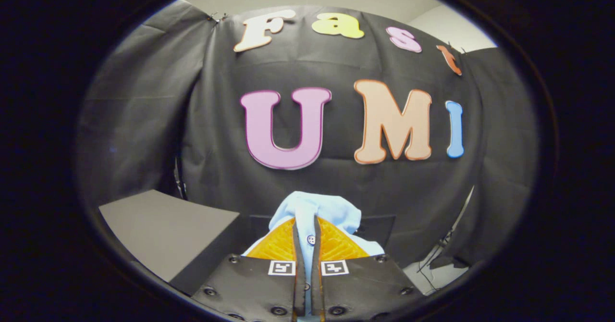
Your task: Put the clothes into the washing machine and then close the washing machine lid.
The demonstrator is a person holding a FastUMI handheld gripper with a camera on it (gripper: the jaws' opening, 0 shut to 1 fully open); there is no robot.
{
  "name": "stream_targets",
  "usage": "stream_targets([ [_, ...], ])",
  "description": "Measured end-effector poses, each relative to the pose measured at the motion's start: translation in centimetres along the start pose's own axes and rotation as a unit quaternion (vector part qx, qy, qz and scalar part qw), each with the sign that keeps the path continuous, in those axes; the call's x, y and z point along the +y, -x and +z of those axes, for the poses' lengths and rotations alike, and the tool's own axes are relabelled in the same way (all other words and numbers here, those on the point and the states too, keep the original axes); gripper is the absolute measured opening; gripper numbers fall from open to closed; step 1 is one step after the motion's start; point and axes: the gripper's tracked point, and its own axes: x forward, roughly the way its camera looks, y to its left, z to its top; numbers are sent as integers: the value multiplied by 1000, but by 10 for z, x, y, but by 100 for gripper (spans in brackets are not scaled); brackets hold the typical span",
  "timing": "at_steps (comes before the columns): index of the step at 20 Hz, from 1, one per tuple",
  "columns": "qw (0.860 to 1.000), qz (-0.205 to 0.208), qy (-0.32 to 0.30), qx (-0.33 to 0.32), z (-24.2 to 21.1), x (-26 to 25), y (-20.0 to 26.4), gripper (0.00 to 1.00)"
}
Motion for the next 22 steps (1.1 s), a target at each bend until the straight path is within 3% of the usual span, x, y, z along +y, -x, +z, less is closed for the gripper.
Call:
stream_targets([
  [5,998,-33,-14,56,-75,-14,-24,5],
  [12,993,-32,-48,106,-151,-25,-45,5],
  [22,982,-40,-89,160,-218,-30,-52,11],
])
